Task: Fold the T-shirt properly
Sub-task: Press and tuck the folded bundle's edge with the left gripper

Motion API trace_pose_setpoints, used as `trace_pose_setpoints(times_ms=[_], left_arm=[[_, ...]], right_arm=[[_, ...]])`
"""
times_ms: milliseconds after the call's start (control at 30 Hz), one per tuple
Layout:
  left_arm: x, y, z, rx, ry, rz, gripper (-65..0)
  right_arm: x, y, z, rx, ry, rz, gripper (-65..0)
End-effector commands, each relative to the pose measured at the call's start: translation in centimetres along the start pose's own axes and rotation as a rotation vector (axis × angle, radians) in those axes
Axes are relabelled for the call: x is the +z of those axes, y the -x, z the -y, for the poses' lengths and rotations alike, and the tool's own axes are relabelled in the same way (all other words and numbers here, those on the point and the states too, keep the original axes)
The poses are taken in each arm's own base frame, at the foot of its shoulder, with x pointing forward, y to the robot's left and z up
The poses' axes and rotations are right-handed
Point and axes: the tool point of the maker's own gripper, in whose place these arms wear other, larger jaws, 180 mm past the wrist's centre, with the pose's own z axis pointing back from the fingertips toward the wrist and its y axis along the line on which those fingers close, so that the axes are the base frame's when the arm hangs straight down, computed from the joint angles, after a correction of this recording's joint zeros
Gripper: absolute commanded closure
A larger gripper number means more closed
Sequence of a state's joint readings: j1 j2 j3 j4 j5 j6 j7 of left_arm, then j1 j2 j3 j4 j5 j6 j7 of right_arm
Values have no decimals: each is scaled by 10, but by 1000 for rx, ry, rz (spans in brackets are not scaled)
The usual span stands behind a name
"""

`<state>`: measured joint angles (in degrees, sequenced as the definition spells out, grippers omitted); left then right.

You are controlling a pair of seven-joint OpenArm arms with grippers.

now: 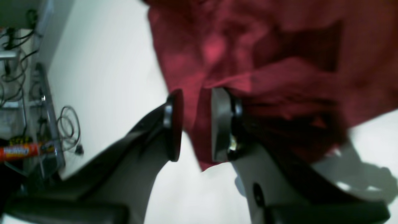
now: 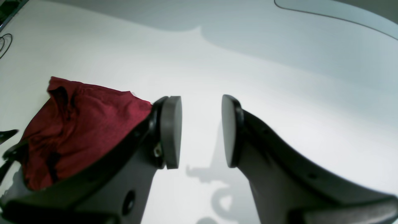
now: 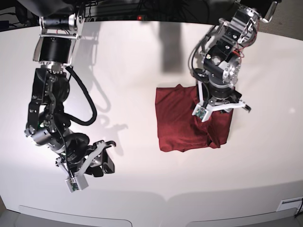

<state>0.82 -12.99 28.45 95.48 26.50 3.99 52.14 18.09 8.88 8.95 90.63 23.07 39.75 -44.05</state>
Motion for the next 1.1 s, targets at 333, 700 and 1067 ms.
trace_pose_setpoints(times_ms=[333,700,1067], left_arm=[[61,-77,-22,170,41,232,-150],[82,-87,41,178,262,306,-187],[24,-26,84,73,222,78,-270]], right_arm=[[3,-25,1,24,-4,68,-216],[3,-23,1,22,-6,55,-216],[3,-23,0,20,-9,57,-216]])
